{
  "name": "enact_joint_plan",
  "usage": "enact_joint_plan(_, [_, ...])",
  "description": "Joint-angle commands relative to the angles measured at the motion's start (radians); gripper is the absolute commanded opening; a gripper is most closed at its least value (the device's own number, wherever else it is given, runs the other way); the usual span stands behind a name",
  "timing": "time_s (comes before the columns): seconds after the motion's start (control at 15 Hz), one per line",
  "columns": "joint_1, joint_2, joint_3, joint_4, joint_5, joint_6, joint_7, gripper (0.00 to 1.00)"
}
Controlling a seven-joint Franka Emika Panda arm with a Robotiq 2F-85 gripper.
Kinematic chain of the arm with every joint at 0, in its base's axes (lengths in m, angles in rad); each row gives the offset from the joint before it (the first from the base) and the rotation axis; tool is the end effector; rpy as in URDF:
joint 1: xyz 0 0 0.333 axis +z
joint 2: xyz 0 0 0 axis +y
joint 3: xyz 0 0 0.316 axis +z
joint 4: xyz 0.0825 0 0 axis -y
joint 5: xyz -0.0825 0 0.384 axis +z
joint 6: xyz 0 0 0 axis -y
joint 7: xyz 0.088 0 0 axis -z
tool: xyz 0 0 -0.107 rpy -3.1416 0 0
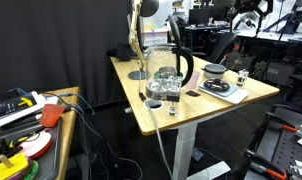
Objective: Place the glass bottle between the plate and the gray pot
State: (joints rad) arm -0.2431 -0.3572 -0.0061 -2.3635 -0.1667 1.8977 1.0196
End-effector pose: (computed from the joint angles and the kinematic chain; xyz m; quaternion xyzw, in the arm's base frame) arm 0.4099 -0.1169 0.4557 0.8200 -0.5647 -0.0214 0.0909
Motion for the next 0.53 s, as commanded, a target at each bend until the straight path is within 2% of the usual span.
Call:
enact_joint_plan(0.0, [-0.03, 0.074, -0.053, -0.001, 0.0, 0.035, 0.087, 1.0])
enact_joint_plan(0.13, [-0.039, 0.121, -0.091, -0.001, 0.001, 0.033, 0.105, 1.0])
enact_joint_plan(0.47, [-0.016, 0.106, -0.099, -0.004, -0.003, 0.023, 0.074, 1.0])
